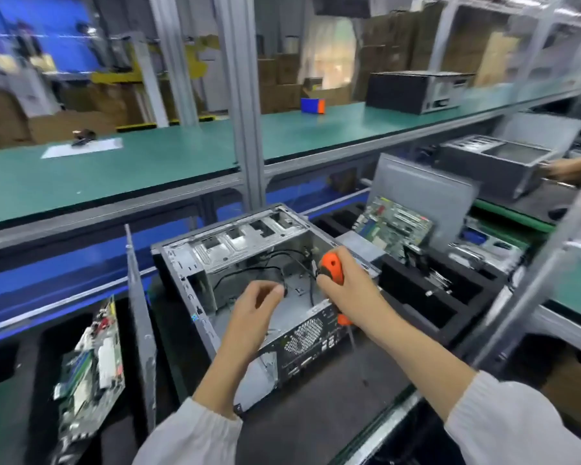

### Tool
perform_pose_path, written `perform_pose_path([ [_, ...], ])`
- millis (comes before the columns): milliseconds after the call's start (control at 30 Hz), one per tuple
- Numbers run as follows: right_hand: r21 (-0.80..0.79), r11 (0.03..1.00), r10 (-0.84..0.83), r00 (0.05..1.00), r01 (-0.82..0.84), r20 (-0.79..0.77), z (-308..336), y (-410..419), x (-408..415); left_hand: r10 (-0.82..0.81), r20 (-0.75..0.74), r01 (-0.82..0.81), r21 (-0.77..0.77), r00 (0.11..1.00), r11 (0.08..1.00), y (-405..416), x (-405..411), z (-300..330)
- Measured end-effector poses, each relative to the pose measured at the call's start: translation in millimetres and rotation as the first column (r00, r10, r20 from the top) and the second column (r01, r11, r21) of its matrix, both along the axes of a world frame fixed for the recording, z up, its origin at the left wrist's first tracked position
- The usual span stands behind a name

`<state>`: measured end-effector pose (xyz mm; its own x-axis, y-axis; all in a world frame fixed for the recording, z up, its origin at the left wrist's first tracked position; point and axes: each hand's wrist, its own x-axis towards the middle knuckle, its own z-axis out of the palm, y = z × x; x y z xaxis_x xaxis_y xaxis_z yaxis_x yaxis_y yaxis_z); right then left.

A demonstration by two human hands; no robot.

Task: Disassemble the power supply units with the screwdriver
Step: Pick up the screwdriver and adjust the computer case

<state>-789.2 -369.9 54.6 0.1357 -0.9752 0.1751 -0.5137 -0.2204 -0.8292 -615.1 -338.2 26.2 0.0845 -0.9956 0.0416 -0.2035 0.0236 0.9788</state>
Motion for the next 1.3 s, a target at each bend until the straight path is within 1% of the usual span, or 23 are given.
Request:
perform_pose_path([
  [67, 0.037, 0.999, 0.037, 0.999, -0.036, -0.023, -2, -35, -7, 0.144, 0.091, -0.141, -0.041, 0.985, 0.989, -16, 6, 1],
  [133, 0.022, 0.997, 0.078, 0.991, -0.076, -0.105, 1, -69, -11, 0.288, 0.136, -0.281, -0.063, 0.948, 0.958, -28, 13, 5],
  [200, 0.003, 0.993, 0.121, 0.982, -0.122, -0.141, 6, -102, -13, 0.368, 0.231, -0.372, -0.031, 0.901, 0.928, -37, 23, 8],
  [267, 0.042, 0.984, 0.176, 0.98, -0.172, -0.089, 12, -132, -10, 0.38, 0.341, -0.422, 0.054, 0.86, 0.905, -42, 33, 11],
  [333, 0.152, 0.963, 0.223, 0.974, -0.224, 0.024, 15, -157, -6, 0.381, 0.428, -0.466, 0.111, 0.819, 0.878, -48, 42, 13],
  [400, 0.253, 0.929, 0.261, 0.963, -0.27, 0.068, 17, -179, 2, 0.388, 0.53, -0.538, 0.159, 0.754, 0.828, -57, 52, 14],
  [433, 0.268, 0.924, 0.271, 0.962, -0.272, 0.041, 17, -191, 6, 0.389, 0.567, -0.578, 0.197, 0.726, 0.792, -62, 59, 13],
  [467, 0.257, 0.933, 0.27, 0.962, -0.251, -0.041, 16, -203, 10, 0.381, 0.591, -0.608, 0.244, 0.711, 0.755, -67, 65, 12],
  [500, 0.225, 0.949, 0.258, 0.953, -0.22, -0.158, 16, -215, 12, 0.368, 0.601, -0.624, 0.292, 0.709, 0.725, -72, 71, 10],
  [533, 0.185, 0.966, 0.224, 0.938, -0.178, -0.266, 14, -227, 14, 0.356, 0.594, -0.625, 0.338, 0.721, 0.703, -77, 77, 7],
  [567, 0.172, 0.976, 0.186, 0.927, -0.135, -0.325, 11, -239, 14, 0.355, 0.574, -0.624, 0.377, 0.737, 0.685, -81, 82, 3],
  [633, 0.182, 0.981, 0.129, 0.92, -0.064, -0.371, 5, -258, 14, 0.364, 0.536, -0.615, 0.422, 0.762, 0.666, -91, 92, -5],
  [700, 0.182, 0.983, 0.092, 0.889, -0.01, -0.449, 0, -272, 17, 0.388, 0.504, -0.613, 0.429, 0.772, 0.663, -103, 101, -14],
  [800, 0.181, 0.983, 0.109, 0.832, -0.01, -0.545, -9, -284, 21, 0.453, 0.454, -0.633, 0.422, 0.767, 0.649, -115, 107, -22],
  [933, 0.202, 0.979, 0.134, 0.798, -0.016, -0.588, -18, -296, 23, 0.55, 0.377, -0.667, 0.423, 0.745, 0.613, -129, 115, -29],
  [1067, 0.256, 0.967, 0.142, 0.823, 0.004, -0.55, -20, -311, 20, 0.632, 0.317, -0.698, 0.455, 0.707, 0.553, -141, 118, -34],
  [1167, 0.315, 0.949, 0.181, 0.815, 0.001, -0.55, -22, -320, 18, 0.658, 0.311, -0.714, 0.463, 0.686, 0.525, -150, 120, -31],
  [1300, 0.333, 0.942, 0.228, 0.784, -0.029, -0.577, -21, -331, 21, 0.673, 0.287, -0.711, 0.472, 0.682, 0.521, -159, 129, -32],
])
